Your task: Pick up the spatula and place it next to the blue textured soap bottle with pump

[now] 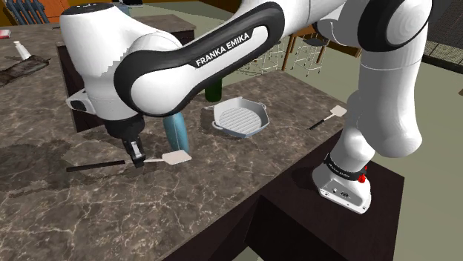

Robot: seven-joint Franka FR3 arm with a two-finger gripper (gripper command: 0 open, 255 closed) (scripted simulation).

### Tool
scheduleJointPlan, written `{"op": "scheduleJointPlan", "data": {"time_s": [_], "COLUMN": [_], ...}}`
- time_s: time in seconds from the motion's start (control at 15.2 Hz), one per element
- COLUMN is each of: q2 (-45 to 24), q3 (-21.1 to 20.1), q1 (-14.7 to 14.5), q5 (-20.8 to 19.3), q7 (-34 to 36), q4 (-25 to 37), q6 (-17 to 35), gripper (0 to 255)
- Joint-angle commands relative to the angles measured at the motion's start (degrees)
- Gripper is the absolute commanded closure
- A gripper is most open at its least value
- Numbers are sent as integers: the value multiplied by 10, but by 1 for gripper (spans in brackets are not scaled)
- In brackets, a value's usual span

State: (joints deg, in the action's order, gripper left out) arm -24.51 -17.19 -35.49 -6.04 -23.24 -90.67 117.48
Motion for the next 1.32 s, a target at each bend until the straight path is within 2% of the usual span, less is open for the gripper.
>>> {"op": "scheduleJointPlan", "data": {"time_s": [0.0, 1.25], "q2": [-5, -70], "q3": [1, 14], "q1": [-1, -8], "q5": [-2, -24], "q7": [1, 13], "q4": [-8, -62], "q6": [14, 130], "gripper": [255, 255]}}
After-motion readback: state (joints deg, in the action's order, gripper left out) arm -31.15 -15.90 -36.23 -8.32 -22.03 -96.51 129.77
